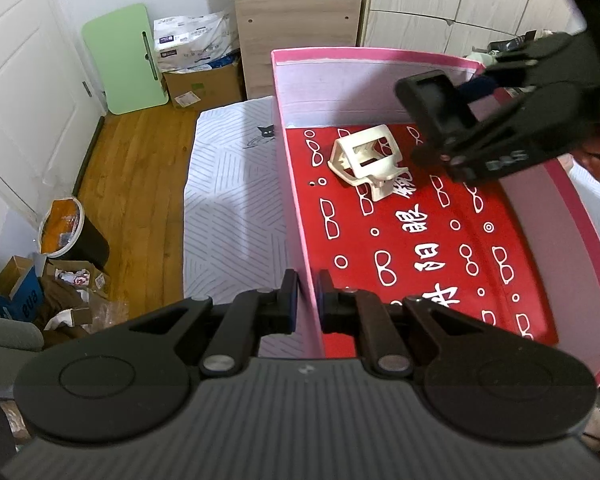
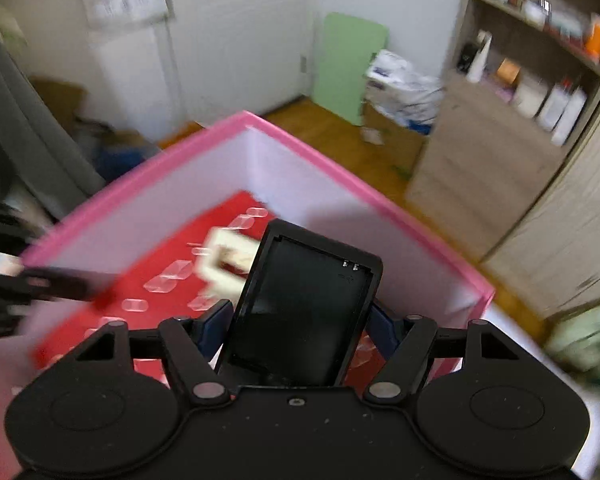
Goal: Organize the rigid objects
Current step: 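Carry the black phone case into the pink box beside the stand and release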
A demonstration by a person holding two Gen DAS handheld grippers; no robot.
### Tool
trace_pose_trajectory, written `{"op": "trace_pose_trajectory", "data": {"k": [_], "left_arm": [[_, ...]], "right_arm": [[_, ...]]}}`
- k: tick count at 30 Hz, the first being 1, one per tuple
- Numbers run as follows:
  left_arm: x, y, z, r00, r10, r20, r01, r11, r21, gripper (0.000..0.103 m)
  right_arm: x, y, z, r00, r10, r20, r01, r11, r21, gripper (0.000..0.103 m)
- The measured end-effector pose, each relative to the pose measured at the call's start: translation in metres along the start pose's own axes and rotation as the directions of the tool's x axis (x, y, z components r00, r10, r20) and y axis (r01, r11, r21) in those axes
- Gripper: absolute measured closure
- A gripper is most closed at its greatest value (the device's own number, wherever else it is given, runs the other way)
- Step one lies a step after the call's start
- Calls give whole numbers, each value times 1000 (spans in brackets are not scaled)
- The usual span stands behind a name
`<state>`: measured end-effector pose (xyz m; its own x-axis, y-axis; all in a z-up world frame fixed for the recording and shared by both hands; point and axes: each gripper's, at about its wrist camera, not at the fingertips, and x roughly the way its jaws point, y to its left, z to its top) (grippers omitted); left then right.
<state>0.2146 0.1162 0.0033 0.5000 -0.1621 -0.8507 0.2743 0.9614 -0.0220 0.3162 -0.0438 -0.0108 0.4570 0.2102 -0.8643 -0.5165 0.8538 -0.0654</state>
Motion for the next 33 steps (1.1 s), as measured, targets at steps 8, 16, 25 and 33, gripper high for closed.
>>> {"op": "trace_pose_trajectory", "data": {"k": [8, 16, 25, 33], "left_arm": [[-2, 1, -3, 1000, -20, 19, 20, 1000, -9, 93], [0, 4, -4, 999, -40, 29, 40, 999, -15, 92], [-1, 4, -6, 998, -48, 32, 48, 999, -19, 92], [0, 3, -5, 999, -46, 27, 47, 999, -18, 92]], "right_arm": [[31, 8, 16, 982, -30, -185, 27, 999, -18, 28], [47, 2, 29, 966, -76, -248, 92, 994, 52, 28], [52, -4, 33, 962, 96, -256, -30, 967, 251, 28], [18, -8, 25, 990, 84, -111, -54, 967, 251, 23]]}}
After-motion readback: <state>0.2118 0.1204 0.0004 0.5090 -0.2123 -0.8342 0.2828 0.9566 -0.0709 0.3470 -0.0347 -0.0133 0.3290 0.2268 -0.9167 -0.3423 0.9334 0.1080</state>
